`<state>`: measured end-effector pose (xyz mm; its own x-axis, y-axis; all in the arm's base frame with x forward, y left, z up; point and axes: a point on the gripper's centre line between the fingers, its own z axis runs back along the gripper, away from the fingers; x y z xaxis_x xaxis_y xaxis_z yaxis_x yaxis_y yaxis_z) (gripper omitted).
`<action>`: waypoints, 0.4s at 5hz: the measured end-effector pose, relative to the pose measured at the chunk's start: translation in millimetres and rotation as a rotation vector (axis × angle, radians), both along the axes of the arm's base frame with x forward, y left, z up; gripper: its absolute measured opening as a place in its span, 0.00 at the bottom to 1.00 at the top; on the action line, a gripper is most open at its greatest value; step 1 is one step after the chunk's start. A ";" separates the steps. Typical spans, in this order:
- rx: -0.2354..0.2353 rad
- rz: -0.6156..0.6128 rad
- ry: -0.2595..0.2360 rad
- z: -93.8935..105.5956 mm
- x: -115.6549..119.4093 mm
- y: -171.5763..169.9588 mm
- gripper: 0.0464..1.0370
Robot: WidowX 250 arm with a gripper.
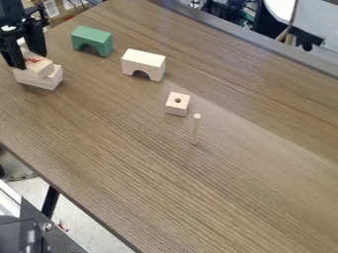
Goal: Put the white rectangle on the green arch
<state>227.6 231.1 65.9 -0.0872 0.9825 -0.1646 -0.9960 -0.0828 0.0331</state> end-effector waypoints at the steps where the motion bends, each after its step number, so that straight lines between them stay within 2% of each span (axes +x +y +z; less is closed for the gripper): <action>1: -0.032 0.034 -0.085 32.4 11.7 -7.7 0.50; 2: -0.043 0.086 -0.138 59.6 26.5 -10.9 0.50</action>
<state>254.1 220.2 125.5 -0.1439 0.9643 -0.2222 -0.9807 -0.1690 -0.0982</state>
